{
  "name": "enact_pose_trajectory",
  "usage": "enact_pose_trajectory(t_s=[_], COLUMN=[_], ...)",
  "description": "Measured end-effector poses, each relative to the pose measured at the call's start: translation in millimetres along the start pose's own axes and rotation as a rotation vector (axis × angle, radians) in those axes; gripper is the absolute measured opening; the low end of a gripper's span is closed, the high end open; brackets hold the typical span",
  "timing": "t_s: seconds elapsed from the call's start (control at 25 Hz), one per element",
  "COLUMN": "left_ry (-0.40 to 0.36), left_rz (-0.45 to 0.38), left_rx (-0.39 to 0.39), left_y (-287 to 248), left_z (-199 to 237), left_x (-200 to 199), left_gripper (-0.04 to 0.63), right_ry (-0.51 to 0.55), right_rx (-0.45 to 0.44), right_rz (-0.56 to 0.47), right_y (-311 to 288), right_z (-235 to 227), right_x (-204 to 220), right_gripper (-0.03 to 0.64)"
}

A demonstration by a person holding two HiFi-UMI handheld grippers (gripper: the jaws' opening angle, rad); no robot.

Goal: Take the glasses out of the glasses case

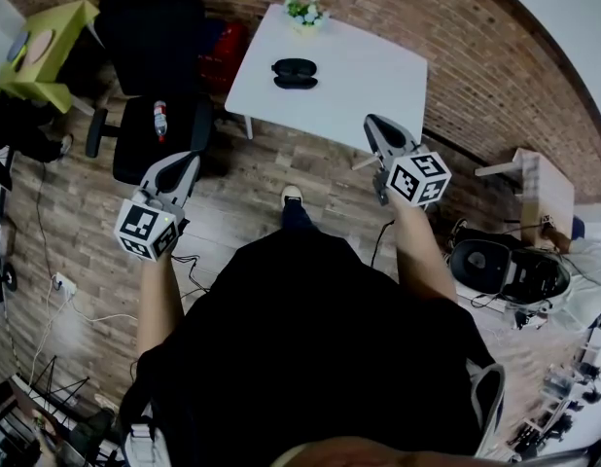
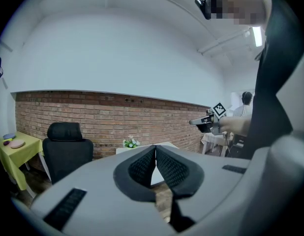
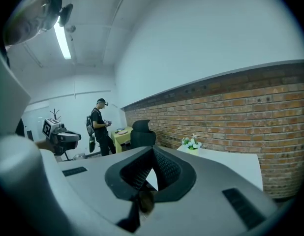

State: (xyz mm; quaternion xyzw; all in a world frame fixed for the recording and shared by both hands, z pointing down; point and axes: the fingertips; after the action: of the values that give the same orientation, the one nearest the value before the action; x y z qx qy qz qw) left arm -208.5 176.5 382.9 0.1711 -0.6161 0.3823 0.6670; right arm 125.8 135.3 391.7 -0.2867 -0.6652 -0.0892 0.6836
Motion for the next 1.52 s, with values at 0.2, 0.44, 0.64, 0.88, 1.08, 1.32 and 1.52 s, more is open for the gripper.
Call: enact_pose_trajectory(t_s=[0.2, 0.44, 0.64, 0.88, 1.08, 1.32, 1.52], left_ry=[0.0, 0.012, 0.015, 0.01, 0.007, -0.002, -0.017], left_rz=[0.011, 0.018, 0.03, 0.041, 0.043, 0.046, 0.059], left_rx=[0.004, 0.011, 0.008, -0.001, -0.009, -0.005, -0.007], left_y=[-8, -17, -28, -48, -62, -75, -90], left_z=[2, 5, 10, 20, 24, 30, 39], left_x=[2, 3, 4, 1, -1, -5, -6], left_gripper=[0.011, 0.011, 0.011, 0.011, 0.011, 0.011, 0.011], right_ry=[-0.01, -0.013, -0.018, -0.024, -0.032, -0.046, -0.05], right_rx=[0.002, -0.001, -0.004, -0.011, -0.016, -0.025, -0.034], right_rz=[0.006, 0.013, 0.024, 0.04, 0.046, 0.054, 0.064], right_y=[-5, -11, -18, -30, -40, -53, -68], right_z=[-6, -13, -22, -39, -49, -61, -71], right_x=[4, 8, 13, 16, 21, 23, 24], right_gripper=[0.017, 0.017, 0.017, 0.017, 0.017, 0.017, 0.017])
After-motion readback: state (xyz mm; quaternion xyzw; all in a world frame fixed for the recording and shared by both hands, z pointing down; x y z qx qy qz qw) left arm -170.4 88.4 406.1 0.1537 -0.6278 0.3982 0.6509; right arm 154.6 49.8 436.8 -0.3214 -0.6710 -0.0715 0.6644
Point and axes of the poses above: the fingertips, and each gripper's own axes: y backward along the fingers, z to its left, x out of its underside, and after that the axes turned 8 degrees about y, right-handed
